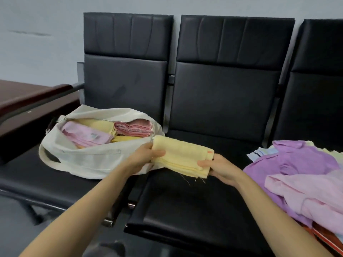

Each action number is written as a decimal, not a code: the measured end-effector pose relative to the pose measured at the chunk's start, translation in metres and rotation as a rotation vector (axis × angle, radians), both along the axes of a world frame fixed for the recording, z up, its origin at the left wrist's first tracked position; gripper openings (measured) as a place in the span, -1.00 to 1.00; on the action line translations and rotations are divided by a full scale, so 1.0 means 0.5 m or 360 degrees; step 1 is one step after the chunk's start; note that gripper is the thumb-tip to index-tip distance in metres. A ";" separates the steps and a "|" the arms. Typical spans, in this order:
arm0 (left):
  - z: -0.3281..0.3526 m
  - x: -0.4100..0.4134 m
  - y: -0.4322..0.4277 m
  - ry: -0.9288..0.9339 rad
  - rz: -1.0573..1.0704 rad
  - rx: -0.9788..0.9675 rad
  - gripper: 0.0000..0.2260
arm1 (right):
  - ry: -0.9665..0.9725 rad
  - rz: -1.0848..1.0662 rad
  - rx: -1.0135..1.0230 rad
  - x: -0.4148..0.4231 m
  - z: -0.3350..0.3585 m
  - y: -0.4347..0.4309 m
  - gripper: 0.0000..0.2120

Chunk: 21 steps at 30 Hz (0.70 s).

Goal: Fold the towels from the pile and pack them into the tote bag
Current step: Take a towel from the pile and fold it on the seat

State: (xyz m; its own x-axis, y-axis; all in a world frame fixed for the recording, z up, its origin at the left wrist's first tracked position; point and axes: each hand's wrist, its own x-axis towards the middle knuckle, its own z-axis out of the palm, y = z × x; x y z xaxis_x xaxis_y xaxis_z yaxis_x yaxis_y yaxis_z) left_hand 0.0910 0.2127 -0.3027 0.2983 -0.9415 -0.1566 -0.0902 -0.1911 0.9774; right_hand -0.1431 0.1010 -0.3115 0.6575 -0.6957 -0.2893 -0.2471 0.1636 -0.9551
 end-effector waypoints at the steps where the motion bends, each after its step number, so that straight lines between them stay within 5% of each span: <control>1: 0.016 0.032 0.000 -0.0147 0.0057 -0.0098 -0.75 | -0.0004 0.0015 -0.0116 0.041 0.022 -0.008 -0.66; 5: 0.067 0.171 -0.013 -0.0562 0.0509 -0.0302 -0.79 | 0.0014 -0.0088 -0.0708 0.236 0.095 -0.038 -0.60; 9: 0.074 0.278 -0.023 -0.0633 0.0768 -0.0316 -0.80 | 0.0031 -0.0199 -0.1047 0.394 0.096 -0.051 -0.76; 15: -0.001 0.339 -0.005 -0.0674 0.0802 -0.0002 -0.75 | 0.0292 -0.0043 -0.1213 0.455 0.010 -0.043 -0.80; 21: -0.014 0.351 -0.004 -0.0351 0.0696 0.0204 -0.89 | 0.0743 0.0313 -0.1306 0.447 -0.007 -0.058 -0.63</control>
State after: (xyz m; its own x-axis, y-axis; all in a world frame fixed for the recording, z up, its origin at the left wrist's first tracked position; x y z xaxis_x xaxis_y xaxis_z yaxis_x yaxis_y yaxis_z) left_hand 0.2664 0.2107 -0.3095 0.6997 -0.6982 -0.1515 -0.1765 -0.3745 0.9103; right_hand 0.0803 0.0718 -0.3148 0.7258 -0.6875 -0.0236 -0.5828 -0.5964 -0.5520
